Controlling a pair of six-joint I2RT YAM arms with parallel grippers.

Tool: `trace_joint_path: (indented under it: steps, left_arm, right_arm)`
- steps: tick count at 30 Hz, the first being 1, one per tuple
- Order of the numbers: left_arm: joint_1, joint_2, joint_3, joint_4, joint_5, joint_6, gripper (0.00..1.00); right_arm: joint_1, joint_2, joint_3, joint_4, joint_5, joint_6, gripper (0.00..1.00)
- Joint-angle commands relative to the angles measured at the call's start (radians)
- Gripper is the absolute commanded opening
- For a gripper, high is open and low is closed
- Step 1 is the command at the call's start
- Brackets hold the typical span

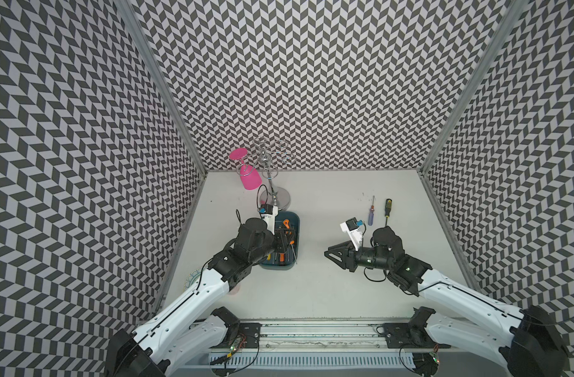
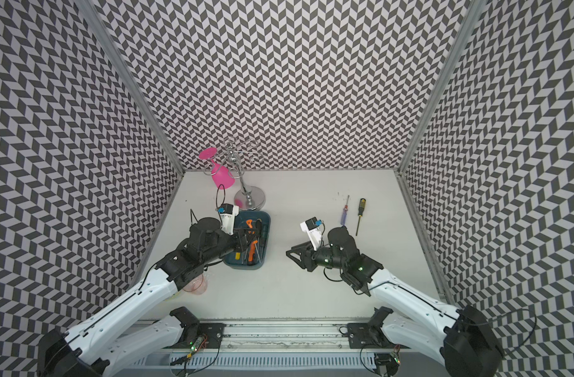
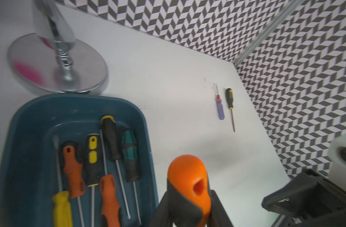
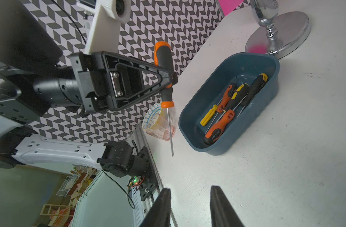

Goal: Put the screwdriver on the desktop into the storage box
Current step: Place the screwdriver in the storage box.

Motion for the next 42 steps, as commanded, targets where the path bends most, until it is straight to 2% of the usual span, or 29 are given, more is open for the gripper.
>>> trace_joint_path:
  steps: [1,8,13,22,31,42]
  left_arm:
    - [0.008,0.043,0.075,-0.152,-0.122,0.054,0.00]
    - [0.013,0.142,0.162,-0.230,-0.237,0.090,0.00]
    - [0.015,0.231,0.218,-0.306,-0.377,0.113,0.00]
    - [0.015,0.338,0.225,-0.279,-0.533,0.107,0.00]
    - [0.013,0.488,0.273,-0.302,-0.609,0.117,0.00]
    - [-0.011,0.713,0.369,-0.424,-0.714,0.090,0.00]
  right_arm:
    - [-0.001,-0.016,-0.016,0.015,0.011,-0.015,0.37]
    - [-0.002,-0.041,-0.029,-0.001,0.029,-0.020,0.36]
    - [-0.002,-0.052,-0.039,-0.002,0.039,-0.020,0.36]
    - [-0.002,-0.055,-0.061,0.009,0.050,-0.019,0.36]
    - [-0.004,-0.060,-0.094,0.029,0.048,-0.010,0.36]
    - [-0.005,-0.069,-0.118,0.042,0.045,-0.003,0.36]
